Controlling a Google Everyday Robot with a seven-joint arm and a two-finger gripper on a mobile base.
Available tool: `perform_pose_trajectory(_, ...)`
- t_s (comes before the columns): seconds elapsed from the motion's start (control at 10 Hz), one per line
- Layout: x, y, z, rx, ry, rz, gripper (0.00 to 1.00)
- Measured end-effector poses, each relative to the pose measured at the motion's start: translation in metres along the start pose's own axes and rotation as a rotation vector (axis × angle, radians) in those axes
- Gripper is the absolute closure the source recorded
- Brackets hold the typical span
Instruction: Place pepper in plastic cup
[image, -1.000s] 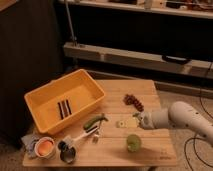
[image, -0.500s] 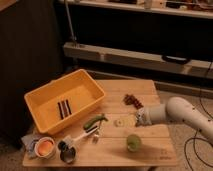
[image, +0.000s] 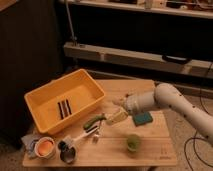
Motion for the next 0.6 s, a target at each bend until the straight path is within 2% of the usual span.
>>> perform_pose_trajectory(0.2,-0.0087,0.0032,0.0031,-0.016,-0.004,-0.087,0.2)
perform_pose_trajectory(0.3,-0.0092,0.0035,0.0034,-0.014,-0.001,-0.095,0.2)
perform_pose_trajectory(0.4,-0.0078,0.0032,0.004,-0.002,0.009,-0.093,0.2)
perform_pose_trajectory(0.5,-0.006,0.003,0.007,0.027,0.031,-0.108,0.2)
perform_pose_trajectory(0.6,-0.0037,0.003,0.0109,0.068,0.058,-0.175,0.2)
